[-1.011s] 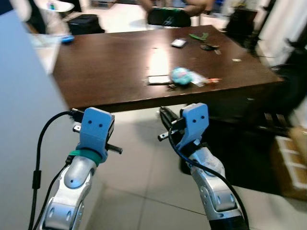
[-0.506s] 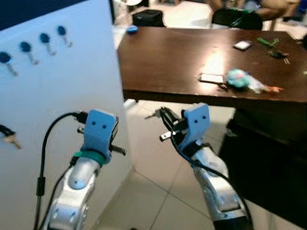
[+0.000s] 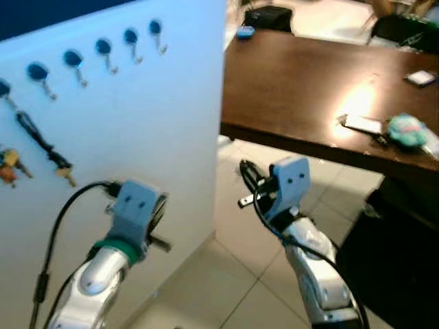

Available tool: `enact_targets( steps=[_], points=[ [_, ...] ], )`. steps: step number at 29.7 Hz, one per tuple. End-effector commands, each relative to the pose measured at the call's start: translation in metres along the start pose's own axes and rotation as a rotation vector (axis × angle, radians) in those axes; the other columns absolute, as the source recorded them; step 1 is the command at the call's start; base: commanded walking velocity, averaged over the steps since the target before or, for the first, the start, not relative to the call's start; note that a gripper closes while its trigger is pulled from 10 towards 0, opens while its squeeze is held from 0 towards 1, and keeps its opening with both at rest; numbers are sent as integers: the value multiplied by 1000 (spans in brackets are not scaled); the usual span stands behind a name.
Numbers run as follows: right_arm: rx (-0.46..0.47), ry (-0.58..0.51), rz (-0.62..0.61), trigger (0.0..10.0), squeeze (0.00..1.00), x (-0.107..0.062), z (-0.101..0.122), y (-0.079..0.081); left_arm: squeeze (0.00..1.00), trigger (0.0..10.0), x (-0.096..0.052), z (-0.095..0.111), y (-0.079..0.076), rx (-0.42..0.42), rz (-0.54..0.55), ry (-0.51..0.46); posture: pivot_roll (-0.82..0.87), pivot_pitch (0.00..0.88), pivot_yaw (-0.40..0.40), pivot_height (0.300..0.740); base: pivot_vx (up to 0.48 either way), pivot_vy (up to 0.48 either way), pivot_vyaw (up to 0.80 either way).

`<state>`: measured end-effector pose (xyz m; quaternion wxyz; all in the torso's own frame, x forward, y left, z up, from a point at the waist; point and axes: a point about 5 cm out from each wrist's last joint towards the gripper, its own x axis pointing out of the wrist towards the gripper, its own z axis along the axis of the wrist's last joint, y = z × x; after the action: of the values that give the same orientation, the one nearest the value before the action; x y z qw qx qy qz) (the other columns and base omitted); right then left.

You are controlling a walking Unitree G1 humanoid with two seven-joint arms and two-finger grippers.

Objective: Hang keys on a hook

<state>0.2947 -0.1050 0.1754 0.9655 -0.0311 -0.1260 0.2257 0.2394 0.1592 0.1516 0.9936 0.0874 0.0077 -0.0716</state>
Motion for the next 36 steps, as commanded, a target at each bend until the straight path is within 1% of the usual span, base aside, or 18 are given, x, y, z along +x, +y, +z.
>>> enact_targets(
  steps=[1, 2, 3, 4, 5, 8, 11, 15, 22, 28, 36],
  points=[
    [-3, 15, -23, 10000, 0, -8, -2, -7, 0, 10000, -8, -1, 8, 16, 68, 9, -87, 45, 80, 740, 0, 0, 781],
    [-3, 15, -23, 10000, 0, -8, -2, -7, 0, 10000, -8, -1, 8, 16, 68, 9, -87, 45, 80, 740, 0, 0, 781],
    [-10, 27, -34, 10000, 0, -13, -3, -10, 0, 10000, -14, -2, 12, 34, 117, 16, -87, 45, 80, 740, 0, 0, 781],
    [-10, 27, -34, 10000, 0, -13, -3, -10, 0, 10000, -14, -2, 12, 34, 117, 16, -87, 45, 80, 740, 0, 0, 781],
    [-14, 42, -38, 10000, 0, -18, -6, -12, 0, 10000, -18, -4, 13, 45, 147, 21, -85, 46, 73, 740, 0, 0, 781],
    [-17, 58, -38, 10000, 0, -22, -9, -13, 0, 10000, -19, -7, 14, 54, 173, 32, -90, 42, 72, 740, 0, 0, 781],
    [-17, 60, -35, 10000, 0, -23, -10, -12, 0, 10000, -19, -9, 13, 54, 174, 38, -90, 42, 72, 740, 0, 0, 781],
    [-17, 51, -26, 10000, 0, -17, -8, -12, 0, 10000, -18, -9, 13, 63, 157, 39, -84, 35, 74, 740, 0, 0, 781],
    [-11, 48, -14, 10000, 0, -15, -8, -9, 0, 10000, -23, -10, 15, 61, 161, 49, -79, 34, 69, 740, 0, 0, 781],
    [-13, 49, -4, 10000, 0, -14, -8, -8, 0, 10000, -27, -12, 14, 58, 158, 51, -74, 35, 66, 740, 0, 0, 772],
    [-16, 47, -3, 10000, 0, -13, -8, -8, 0, 10000, -21, -7, 13, 49, 162, 35, -76, 40, 66, 740, 0, 0, 770]
  ],
)
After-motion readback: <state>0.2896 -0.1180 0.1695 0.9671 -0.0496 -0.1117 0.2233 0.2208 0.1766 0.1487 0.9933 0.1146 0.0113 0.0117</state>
